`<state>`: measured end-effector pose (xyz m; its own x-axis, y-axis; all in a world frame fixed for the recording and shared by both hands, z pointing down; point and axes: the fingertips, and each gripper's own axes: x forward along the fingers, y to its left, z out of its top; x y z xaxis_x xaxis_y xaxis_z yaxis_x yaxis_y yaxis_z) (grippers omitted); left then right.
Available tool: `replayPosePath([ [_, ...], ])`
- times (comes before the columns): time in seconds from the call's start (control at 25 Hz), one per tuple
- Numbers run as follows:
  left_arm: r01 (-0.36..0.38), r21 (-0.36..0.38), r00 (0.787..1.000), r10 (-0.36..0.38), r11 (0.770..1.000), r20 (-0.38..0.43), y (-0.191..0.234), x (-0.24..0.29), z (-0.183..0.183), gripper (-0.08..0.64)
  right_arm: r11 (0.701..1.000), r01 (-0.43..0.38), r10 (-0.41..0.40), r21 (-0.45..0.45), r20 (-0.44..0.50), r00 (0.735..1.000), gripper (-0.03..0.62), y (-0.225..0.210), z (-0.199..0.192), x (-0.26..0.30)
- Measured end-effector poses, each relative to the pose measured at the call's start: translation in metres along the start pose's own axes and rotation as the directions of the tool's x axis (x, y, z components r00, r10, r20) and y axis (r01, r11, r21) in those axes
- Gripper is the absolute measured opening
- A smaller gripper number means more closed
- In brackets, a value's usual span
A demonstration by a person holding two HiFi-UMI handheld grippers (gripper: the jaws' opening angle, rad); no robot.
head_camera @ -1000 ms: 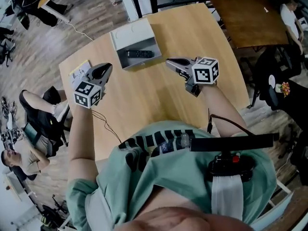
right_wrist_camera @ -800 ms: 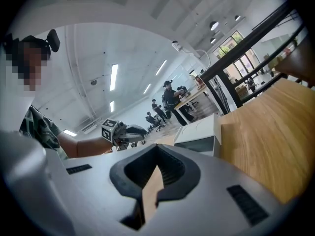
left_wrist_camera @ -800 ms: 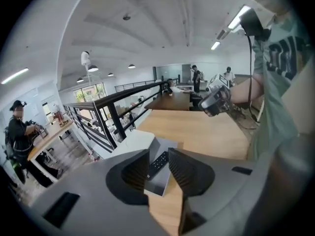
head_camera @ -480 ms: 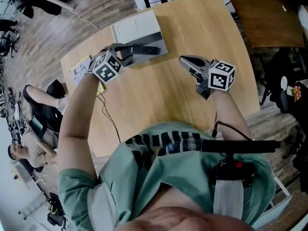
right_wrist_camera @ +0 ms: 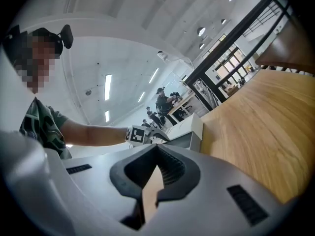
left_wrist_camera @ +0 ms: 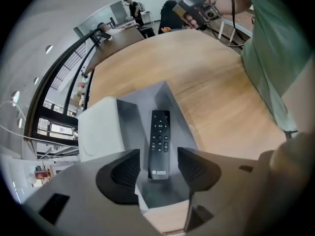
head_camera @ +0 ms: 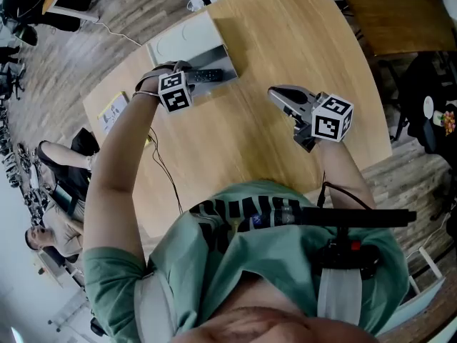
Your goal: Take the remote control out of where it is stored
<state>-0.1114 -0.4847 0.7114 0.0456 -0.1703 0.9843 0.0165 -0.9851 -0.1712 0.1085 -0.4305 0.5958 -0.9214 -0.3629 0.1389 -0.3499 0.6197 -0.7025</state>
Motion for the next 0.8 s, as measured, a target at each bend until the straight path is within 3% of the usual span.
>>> replayPosePath([
  [0.36,0.070,0.061,0.993,-0.063,0.996,-0.102,-0.003,0.037,0.002,0.222,1.000,0.009,-0.010,0.027,0.010,1.000,0.000,-0.014,-0.009,-0.008],
  [0.8,0.173,0.051,0.974,-0.163,0.984,-0.156,-0.011,0.069,0.009,0.222,0.999,-0.001,0.001,0.052,0.001,1.000,0.000,-0.019,-0.024,-0.007],
])
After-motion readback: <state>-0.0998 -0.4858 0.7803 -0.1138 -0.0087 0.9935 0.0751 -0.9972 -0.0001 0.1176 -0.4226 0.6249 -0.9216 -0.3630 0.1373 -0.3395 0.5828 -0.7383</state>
